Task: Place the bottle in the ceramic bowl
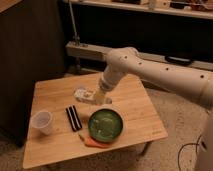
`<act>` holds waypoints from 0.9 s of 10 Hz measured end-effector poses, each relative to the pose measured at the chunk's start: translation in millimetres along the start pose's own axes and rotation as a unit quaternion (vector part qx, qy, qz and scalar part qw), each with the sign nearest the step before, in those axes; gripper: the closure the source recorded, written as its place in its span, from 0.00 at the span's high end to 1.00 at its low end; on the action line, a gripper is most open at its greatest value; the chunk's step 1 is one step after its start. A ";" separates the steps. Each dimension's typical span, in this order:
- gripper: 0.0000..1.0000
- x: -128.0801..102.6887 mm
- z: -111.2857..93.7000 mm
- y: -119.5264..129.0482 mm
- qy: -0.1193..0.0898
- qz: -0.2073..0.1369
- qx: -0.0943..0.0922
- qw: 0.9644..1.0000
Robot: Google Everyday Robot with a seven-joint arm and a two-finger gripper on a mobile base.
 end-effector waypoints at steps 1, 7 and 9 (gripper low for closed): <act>0.00 23.4 -11.1 4.7 0.007 0.012 0.005 1.000; 0.00 86.7 8.8 38.1 0.118 0.010 -0.055 0.991; 0.12 86.0 30.5 37.9 0.126 0.002 -0.069 0.990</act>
